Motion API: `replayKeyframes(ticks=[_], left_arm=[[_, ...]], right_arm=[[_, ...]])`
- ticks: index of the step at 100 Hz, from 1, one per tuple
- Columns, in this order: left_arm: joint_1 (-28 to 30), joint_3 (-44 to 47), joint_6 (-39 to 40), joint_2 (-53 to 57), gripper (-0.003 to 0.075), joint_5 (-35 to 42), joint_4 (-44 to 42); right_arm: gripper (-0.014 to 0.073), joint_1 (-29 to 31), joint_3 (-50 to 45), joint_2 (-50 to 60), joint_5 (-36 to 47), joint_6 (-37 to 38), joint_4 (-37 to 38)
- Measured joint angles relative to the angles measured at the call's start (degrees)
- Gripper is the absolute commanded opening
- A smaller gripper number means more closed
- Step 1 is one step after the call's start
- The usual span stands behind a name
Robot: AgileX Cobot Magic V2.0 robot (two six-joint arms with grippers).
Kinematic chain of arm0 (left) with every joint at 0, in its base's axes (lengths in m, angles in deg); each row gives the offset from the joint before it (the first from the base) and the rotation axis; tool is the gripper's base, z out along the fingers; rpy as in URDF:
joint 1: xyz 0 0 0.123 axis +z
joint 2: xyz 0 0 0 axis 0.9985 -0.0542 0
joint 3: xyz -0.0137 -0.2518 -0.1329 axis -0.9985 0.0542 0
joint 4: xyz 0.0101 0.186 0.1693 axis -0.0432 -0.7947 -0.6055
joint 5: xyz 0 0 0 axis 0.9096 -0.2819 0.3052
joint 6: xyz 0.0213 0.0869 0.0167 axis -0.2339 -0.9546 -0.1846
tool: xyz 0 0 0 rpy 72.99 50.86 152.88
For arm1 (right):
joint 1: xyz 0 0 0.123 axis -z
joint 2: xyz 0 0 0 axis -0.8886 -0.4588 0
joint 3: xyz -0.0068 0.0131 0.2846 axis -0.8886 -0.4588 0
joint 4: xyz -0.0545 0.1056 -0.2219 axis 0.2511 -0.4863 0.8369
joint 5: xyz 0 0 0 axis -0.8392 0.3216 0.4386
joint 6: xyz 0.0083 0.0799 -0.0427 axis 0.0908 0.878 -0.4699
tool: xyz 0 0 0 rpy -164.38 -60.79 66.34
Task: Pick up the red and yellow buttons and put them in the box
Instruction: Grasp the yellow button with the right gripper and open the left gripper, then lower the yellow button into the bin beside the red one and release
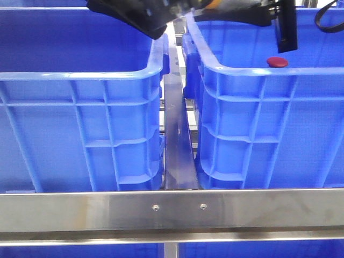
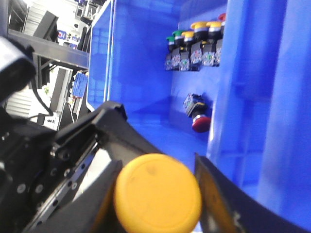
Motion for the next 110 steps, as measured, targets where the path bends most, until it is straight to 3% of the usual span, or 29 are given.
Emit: replayKeyframes(ticks=[25, 49, 74, 96, 110], left_arm=[[0.0, 0.0, 0.0, 0.0, 0.0607, 0.0, 0.4], [0.0, 0.0, 0.0, 0.0, 0.0607, -0.1, 0.4], [0.0, 0.0, 0.0, 0.0, 0.0607, -0.4, 0.4], [0.0, 0.0, 0.0, 0.0, 0.0607, -1.1, 0.4], [0.0, 0.0, 0.0, 0.0, 0.0607, -1.1, 0.4]], right_arm=[[0.0251, 9.9, 2.8, 0.0, -2.6, -3.9, 0.0], [0.0251, 20.6, 5.1, 0.0, -1.4, -16.9, 0.0], [0.0251, 27.3, 5.1, 0.0, 8.0, -32.2, 0.1], [0.0251, 27.8, 5.1, -0.3, 21.8, -46.1, -0.6], [0.0251, 27.8, 5.2, -2.2, 26.2, -53.2, -2.3]])
